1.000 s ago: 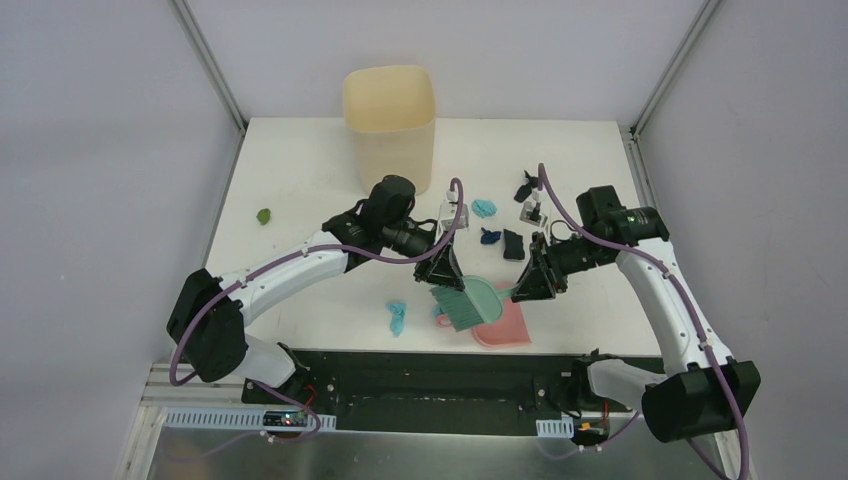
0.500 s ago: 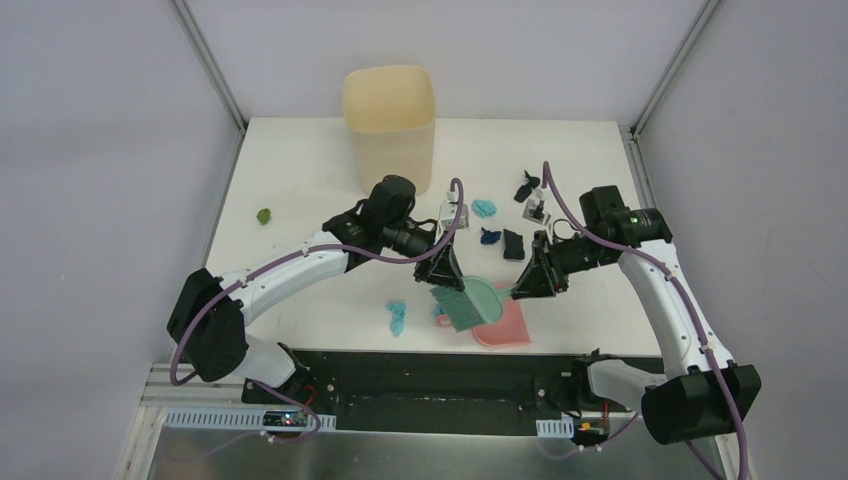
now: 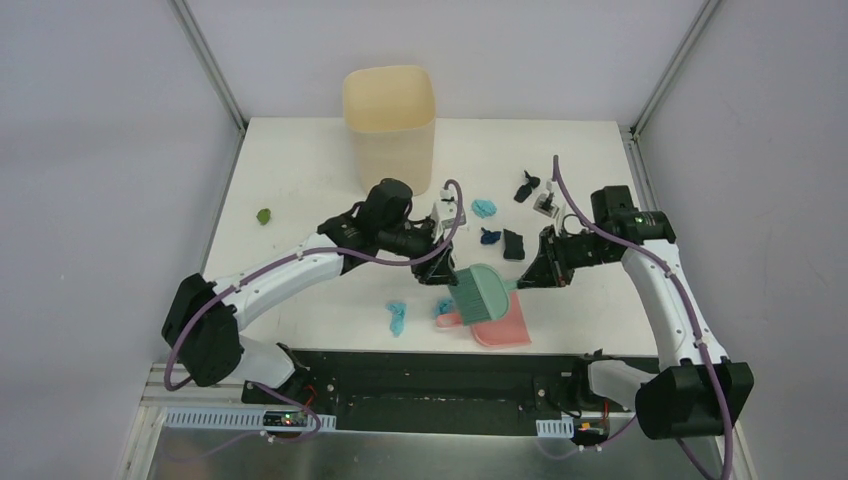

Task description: Sweep away the paper scraps from the table

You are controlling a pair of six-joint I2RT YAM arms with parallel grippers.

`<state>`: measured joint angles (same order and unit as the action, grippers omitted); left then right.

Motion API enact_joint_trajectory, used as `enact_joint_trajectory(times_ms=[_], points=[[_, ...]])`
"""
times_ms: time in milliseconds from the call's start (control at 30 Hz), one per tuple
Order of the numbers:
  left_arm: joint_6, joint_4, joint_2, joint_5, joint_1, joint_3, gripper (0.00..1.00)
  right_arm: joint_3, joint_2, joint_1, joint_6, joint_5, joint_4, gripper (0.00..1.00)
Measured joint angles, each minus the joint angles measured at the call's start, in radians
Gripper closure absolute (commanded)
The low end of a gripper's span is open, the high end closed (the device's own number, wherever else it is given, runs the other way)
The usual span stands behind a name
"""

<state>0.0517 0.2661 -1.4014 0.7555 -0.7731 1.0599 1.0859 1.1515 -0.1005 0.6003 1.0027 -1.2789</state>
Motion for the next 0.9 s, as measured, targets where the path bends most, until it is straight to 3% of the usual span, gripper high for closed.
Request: enact_joint_trajectory(times_ms=[100,233,467,900], points=[[0.073,0.035,0.068,-0.13,-0.026,-0.026,0.45,-0.018,0.003,0.045,-0.061,-0.058,0.048,1.0],[0.205,0.075,0.101,-0.272,-0.156,-0.036,0.42,-0.072,-0.034,0.103,-0.163,-0.144,0.161,1.0],[0.361,0.176,-0.119,-0.444,-0.315,-0.035,0.41,-0.099,-0.148,0.153,-0.269,-0.257,0.269,1.0],[0.436,0.155,-0.246,-0.52,-0.347,-0.066,0.51,-0.099,-0.16,0.214,-0.323,-0.293,0.31,1.0]])
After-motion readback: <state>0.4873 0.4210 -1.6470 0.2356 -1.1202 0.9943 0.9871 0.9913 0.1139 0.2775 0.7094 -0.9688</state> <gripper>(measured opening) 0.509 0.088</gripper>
